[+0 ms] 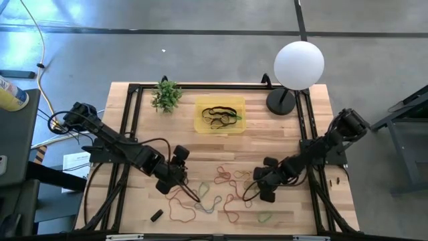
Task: Pick and place rubber bands into bin
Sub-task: Put the top right green rubber band into the yellow bin
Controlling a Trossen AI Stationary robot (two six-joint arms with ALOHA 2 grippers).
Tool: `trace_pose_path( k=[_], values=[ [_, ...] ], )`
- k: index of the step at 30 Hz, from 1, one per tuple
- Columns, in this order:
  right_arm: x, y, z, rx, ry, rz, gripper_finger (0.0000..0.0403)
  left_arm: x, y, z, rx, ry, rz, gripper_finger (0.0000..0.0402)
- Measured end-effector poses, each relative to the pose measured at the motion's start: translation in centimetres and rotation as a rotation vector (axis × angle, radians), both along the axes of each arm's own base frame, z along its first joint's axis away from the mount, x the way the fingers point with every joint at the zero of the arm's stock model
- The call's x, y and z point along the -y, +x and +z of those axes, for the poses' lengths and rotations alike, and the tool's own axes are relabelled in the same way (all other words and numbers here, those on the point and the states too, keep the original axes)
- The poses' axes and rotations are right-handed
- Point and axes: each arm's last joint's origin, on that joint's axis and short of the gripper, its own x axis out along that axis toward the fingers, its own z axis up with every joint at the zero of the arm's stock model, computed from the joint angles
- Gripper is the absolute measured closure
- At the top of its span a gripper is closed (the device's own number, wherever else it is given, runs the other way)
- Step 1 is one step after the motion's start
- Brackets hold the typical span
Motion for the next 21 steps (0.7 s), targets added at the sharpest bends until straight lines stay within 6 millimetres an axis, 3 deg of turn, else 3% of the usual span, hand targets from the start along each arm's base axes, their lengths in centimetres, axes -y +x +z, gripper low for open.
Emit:
trace_pose_path(
  k=[10, 21],
  values=[
    [-0.3, 0.3, -1.2, -0.035, -0.007, 0.023, 0.0274, 0.3, -0.3, 0.0, 0.002, 0.032, 0.007, 0.0277],
    [-0.1, 0.0, -1.4, -0.069, -0.03, 0.04, 0.0396, 0.3, -0.3, 0.0, 0.006, 0.038, 0.012, 0.0277]
  ],
)
